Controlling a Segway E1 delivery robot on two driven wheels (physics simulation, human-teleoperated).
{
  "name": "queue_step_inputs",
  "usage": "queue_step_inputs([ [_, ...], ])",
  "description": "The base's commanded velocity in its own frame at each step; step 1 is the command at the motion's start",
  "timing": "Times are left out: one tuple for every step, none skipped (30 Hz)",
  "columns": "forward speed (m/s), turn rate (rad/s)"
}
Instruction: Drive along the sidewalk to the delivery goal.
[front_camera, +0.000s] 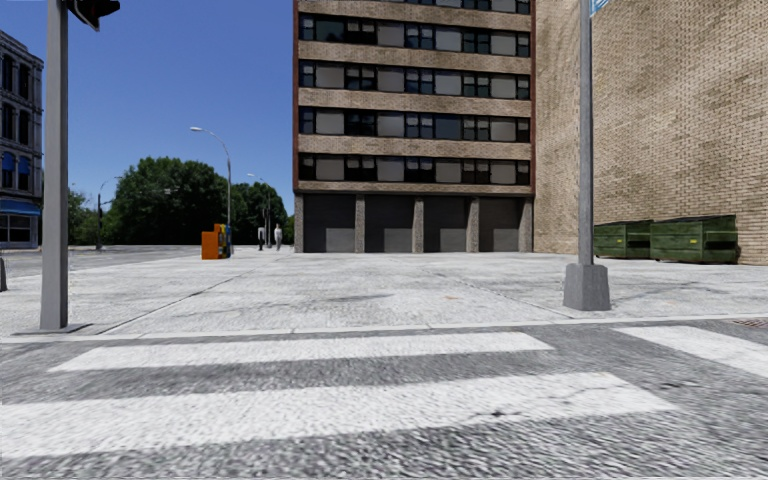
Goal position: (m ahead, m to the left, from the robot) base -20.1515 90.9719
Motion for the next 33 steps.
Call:
queue_step_inputs([
  [2.0,0.0],
  [2.0,0.0],
  [2.0,0.0],
  [2.0,0.0],
  [2.0,0.0],
  [2.0,0.1],
  [2.0,0.57],
  [2.0,0.71],
  [2.0,0.71],
  [2.0,0.94],
  [2.0,0.88],
  [2.0,0.05],
  [2.0,0.0],
  [2.0,0.0],
  [2.0,0.0],
  [2.0,0.0],
  [2.0,0.0],
  [2.0,0.0],
  [2.0,0.22],
  [2.0,0.26],
  [2.0,0.06],
  [2.0,0.0],
  [2.0,0.0],
  [2.0,0.0],
  [2.0,0.0],
  [2.0,0.04],
  [2.0,0.37],
  [2.0,0.53],
  [2.0,0.58],
  [2.0,0.12],
  [2.0,0.0],
  [2.0,0.0],
  [2.0,0.0],
])
